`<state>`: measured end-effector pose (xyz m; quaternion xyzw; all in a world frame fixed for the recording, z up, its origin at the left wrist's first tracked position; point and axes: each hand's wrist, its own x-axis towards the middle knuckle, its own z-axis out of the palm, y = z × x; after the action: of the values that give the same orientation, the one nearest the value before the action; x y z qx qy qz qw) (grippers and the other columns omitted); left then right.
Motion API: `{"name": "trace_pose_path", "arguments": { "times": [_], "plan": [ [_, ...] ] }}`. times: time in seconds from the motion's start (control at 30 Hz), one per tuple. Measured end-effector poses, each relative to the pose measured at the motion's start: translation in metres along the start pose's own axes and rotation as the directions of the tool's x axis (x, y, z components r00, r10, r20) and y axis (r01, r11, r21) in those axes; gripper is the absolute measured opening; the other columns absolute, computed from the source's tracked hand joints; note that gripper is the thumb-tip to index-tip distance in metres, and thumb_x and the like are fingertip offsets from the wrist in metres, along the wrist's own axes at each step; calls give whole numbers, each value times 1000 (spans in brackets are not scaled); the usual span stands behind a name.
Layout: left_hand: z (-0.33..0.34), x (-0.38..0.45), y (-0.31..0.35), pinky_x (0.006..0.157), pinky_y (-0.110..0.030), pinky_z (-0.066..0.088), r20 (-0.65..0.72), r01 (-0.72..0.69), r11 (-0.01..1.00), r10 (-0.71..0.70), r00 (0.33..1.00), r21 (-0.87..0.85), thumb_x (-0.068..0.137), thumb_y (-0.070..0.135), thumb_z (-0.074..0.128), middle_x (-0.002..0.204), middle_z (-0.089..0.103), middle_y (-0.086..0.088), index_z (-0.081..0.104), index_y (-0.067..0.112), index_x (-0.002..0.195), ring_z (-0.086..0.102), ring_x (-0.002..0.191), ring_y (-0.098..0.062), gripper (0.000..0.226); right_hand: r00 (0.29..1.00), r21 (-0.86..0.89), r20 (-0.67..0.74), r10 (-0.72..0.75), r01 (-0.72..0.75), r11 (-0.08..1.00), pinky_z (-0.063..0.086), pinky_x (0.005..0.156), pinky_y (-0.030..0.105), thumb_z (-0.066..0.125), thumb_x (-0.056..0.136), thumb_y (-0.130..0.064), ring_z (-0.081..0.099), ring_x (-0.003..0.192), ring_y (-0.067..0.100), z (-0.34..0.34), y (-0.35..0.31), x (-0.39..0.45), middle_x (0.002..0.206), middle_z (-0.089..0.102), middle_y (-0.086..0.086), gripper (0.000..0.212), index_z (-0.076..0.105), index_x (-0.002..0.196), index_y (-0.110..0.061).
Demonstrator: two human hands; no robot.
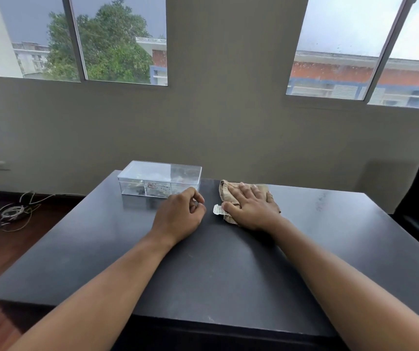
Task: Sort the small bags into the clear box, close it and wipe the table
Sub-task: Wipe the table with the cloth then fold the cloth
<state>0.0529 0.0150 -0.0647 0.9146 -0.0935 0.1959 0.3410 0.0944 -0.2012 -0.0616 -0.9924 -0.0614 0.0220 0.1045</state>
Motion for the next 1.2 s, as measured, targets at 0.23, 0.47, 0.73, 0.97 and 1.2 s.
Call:
{"name": "trace_pose_path", "arguments": {
  "times": [0.23,0.47,0.73,0.97,1.2],
  "plan": [
    [-2,-4,4,76,-34,51,48,39,998,-41,998,45,97,43,50,86,69,13,62,32,98,66,83,-17,17,998,-15,44,-53,54,998,-10,124,55,19,91,-78,-14,158,21,6,-22,-77,172,-7,-7,81,-2,161,-44],
    [3,-6,17,79,-33,50,146,5,950,-54,988,314,76,90,44,98,60,15,66,38,108,64,92,-14,66,950,176,-269,158,-112,978,14,121,52,22,99,-71,17,153,33,-22,1,-61,166,20,12,77,13,162,-28],
    [7,-7,21,83,-30,52,291,-67,997,54,955,38,85,55,70,105,59,13,67,33,111,60,89,-2,34,972,169,-151,180,-154,973,26,118,47,56,97,-53,41,138,31,-23,28,-51,139,53,8,38,62,124,-28],
    [15,-14,43,70,-11,44,250,37,970,25,968,-240,92,36,70,87,65,11,55,28,102,59,73,4,19,935,510,-350,54,142,848,42,64,17,55,102,-28,63,83,13,-46,20,-84,85,64,-16,6,52,102,-23],
    [38,-15,79,80,-21,60,232,174,863,-68,970,-474,83,31,85,96,79,6,62,26,125,75,83,1,48,955,830,-221,199,77,553,56,75,26,87,80,-29,69,85,15,-44,46,-109,90,72,-3,33,70,104,-13]
  ]
}}
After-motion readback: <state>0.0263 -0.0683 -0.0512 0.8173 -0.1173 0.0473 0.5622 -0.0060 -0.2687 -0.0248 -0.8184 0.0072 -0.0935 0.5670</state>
